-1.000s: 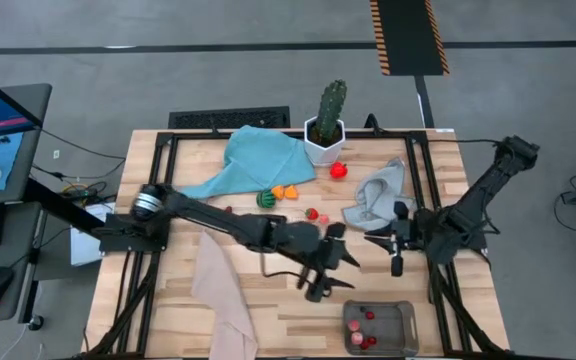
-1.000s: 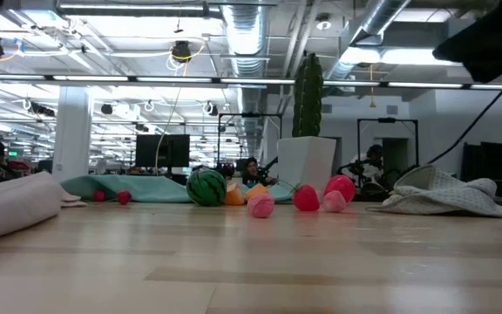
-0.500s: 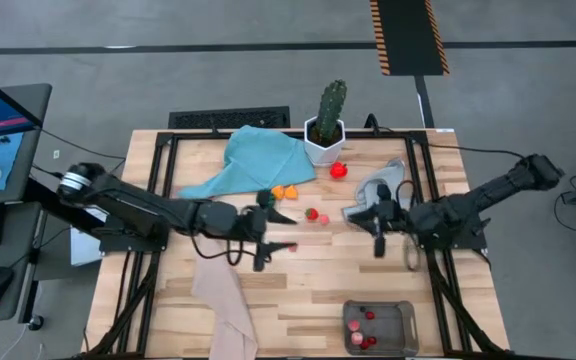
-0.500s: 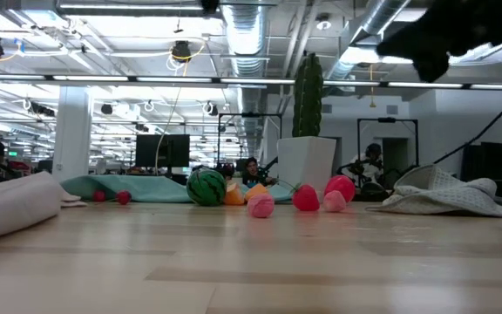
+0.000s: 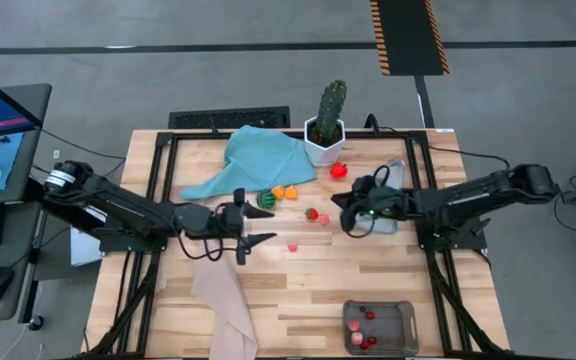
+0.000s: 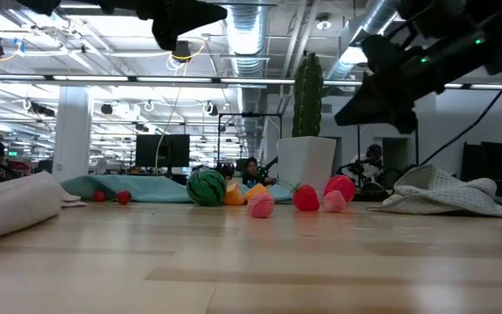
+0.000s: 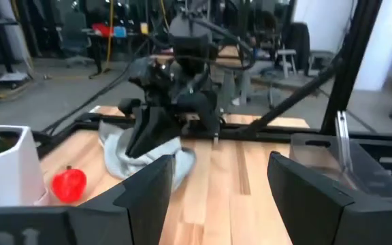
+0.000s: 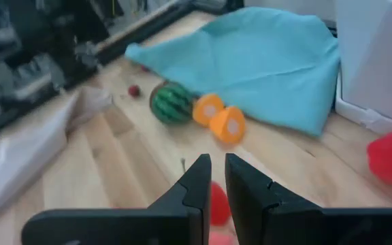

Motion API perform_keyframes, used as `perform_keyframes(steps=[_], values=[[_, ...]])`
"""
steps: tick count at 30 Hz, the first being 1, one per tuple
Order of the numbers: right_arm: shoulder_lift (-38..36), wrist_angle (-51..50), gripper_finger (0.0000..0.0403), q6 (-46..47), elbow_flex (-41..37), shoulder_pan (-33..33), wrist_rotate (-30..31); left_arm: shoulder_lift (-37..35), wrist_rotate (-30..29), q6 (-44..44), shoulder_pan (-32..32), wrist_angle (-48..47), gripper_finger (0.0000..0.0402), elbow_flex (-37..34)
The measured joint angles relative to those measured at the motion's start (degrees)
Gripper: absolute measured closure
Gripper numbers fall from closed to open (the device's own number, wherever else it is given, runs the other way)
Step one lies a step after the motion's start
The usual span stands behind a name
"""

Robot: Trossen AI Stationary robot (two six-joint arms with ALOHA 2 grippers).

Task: Pick and placing Produce into tupperware
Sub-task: Put the strawberry into the black bin

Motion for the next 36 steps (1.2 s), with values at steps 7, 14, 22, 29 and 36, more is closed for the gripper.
perform_keyframes(steps=[7, 14, 22, 29, 36], values=[[6.0, 9.9, 0.0335, 0.1, 1.6, -0.7, 0.0, -3.5, -0.4, -1.2, 0.3, -3.5, 0.0171, -1.5], [9.4, 12.7, 0.0335, -8.9, 5.4, -0.4, -1.9, -4.4, -1.0, -1.5, 0.3, -5.1, 0.0171, -1.5], [13.9, 13.7, 0.0335, -9.2, 5.8, 0.5, -1.7, -5.7, -1.1, -3.3, 0.0, -7.7, 0.0171, -1.4], [14.4, 11.7, 0.0335, -13.3, 5.7, 0.6, -8.5, -5.9, 6.2, 3.0, -1.6, 4.9, 0.0171, -5.0], [14.3, 10.9, 0.0335, -14.4, 5.7, 1.2, -10.1, -13.1, 6.9, 3.1, -1.2, 8.9, 0.0171, -13.4]])
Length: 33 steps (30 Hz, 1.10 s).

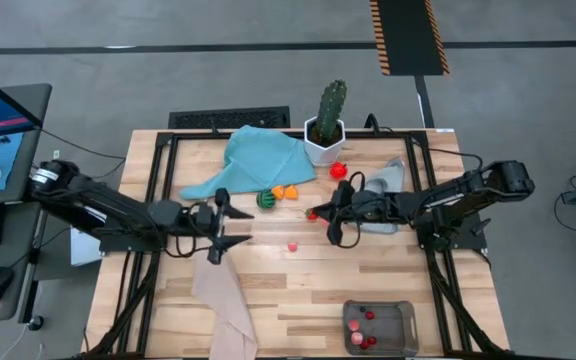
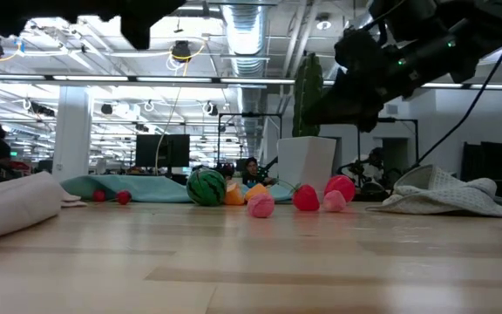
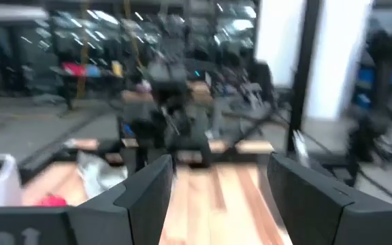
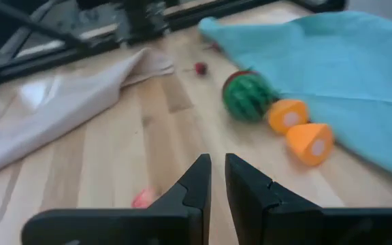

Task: Pick and placing Produce into tupperware
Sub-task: Put the strawberry into the black bin

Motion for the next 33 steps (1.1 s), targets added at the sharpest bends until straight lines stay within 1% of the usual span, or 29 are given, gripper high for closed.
perform_keyframes(steps=[2, 3, 5, 6, 10, 13, 15, 17, 19, 23, 26, 29, 33], values=[[0.0, -0.6, 0.0335, -0.6, 0.0, 0.0, -1.3, -2.0, 0.8, -0.4, -0.5, -2.3, 0.0171, -1.3], [0.0, -0.6, 0.0335, -0.1, 0.0, -0.1, -1.3, -3.0, 0.2, -1.2, -0.7, -2.8, 0.0171, -1.9], [0.0, -1.1, 0.0335, 1.5, 0.0, -0.4, -1.3, -4.3, -2.9, -3.2, -0.8, -2.8, 0.0171, -3.2], [0.0, -2.9, 0.0335, 1.5, 0.5, -0.7, -1.7, -4.8, -4.6, -4.4, -0.8, -3.1, 0.0171, -3.9], [0.1, -17.8, 0.0335, 1.2, 6.5, -2.3, -2.0, -5.8, -10.0, -7.2, -0.7, -5.2, 0.0171, -5.2], [1.9, -28.7, 0.0335, 0.2, 12.6, -2.9, -1.8, -5.8, -10.2, -7.6, -0.7, -5.6, 0.0171, -5.2], [3.4, -32.2, 0.0333, -0.9, 16.2, -2.8, -2.1, -5.8, -10.0, -7.5, -0.7, -5.7, 0.0171, -5.2], [5.3, -33.5, 0.0321, -2.0, 18.9, -2.8, -3.9, -5.8, -10.3, -8.0, -0.7, -6.1, 0.0171, -5.2], [7.3, -33.9, 0.0299, -2.6, 20.8, -2.8, -5.6, -5.8, -10.4, -9.5, -0.7, -6.2, 0.0171, -5.2], [11.7, -33.5, 0.0244, -4.6, 23.4, -2.9, -6.2, -5.8, -10.3, -10.5, -0.7, -7.5, 0.0171, -5.2], [15.0, -33.8, 0.0213, -5.8, 24.4, -3.6, -6.2, -5.7, -9.5, -11.3, -0.7, -8.3, 0.0171, -5.2], [17.0, -32.9, 0.0198, -5.8, 24.9, -4.4, -6.1, -5.7, -9.5, -11.3, -0.7, -8.2, 0.0171, -5.2], [18.7, -33.1, 0.0198, -6.4, 24.9, -5.8, -6.2, -5.7, -9.4, -11.3, -0.7, -8.3, 0.0171, -5.2]])
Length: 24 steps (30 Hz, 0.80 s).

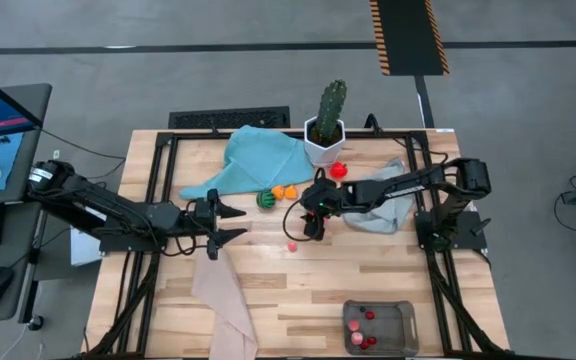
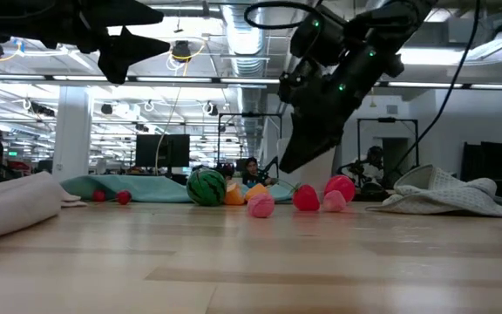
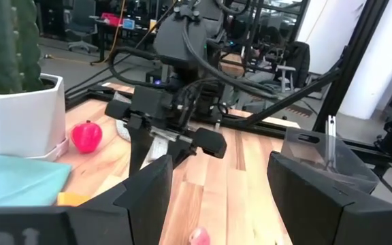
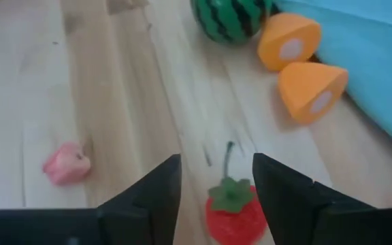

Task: Pick and placing Produce into tupperware
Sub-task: Put the strawberry into the black bin

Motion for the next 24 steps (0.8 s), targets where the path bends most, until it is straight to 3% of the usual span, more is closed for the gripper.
perform_keyframes(steps=[12, 24], values=[[1.7, 0.3, 0.0235, -0.9, -0.1, -1.4, 0.0, 0.0, 0.0, 0.1, 0.0, 0.2, 0.0171, 0.0], [1.6, 1.2, 0.0241, -0.5, 0.0, -1.4, 0.0, 0.0, 0.0, 0.0, 0.0, 0.2, 0.0171, 0.0]])
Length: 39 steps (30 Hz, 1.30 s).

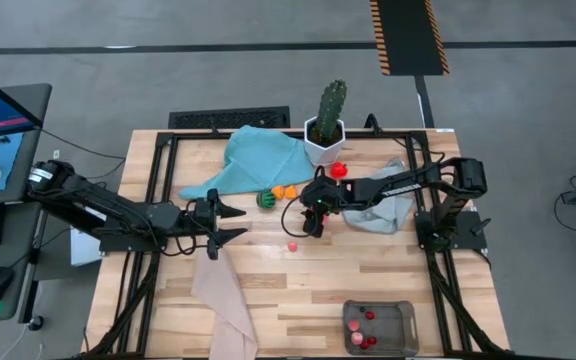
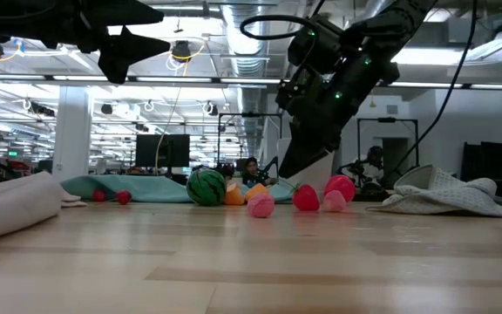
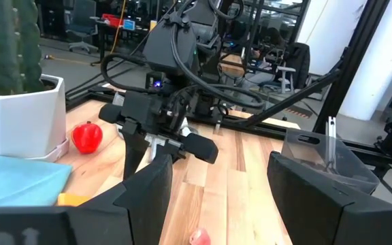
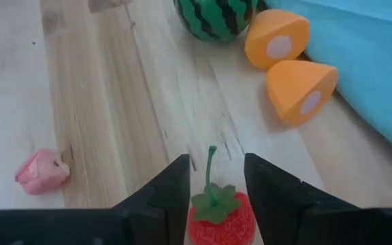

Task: Pick and placing Produce into tupperware
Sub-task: Put the strawberry into the black bin

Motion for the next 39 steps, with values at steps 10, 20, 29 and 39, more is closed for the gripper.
perform_keyframes(steps=[10, 20, 29, 39], values=[[0.5, 0.7, 0.0255, 0.1, 0.0, 0.0, 0.0, 0.0, 0.0, 0.0, 0.0, 0.0, 0.0171, 0.0], [2.0, 1.0, 0.0256, -0.2, 0.0, 0.2, 0.0, 0.0, 0.0, 0.0, 0.0, 0.0, 0.0171, 0.0], [1.9, 0.7, 0.0304, 0.0, 0.0, -0.1, -0.2, 0.0, 0.0, 0.0, 0.0, 0.0, 0.0171, 0.0], [1.9, -0.1, 0.0383, 1.2, 0.0, -0.2, -0.2, 0.0, 0.0, 0.0, 0.0, -0.1, 0.0171, 0.0]])
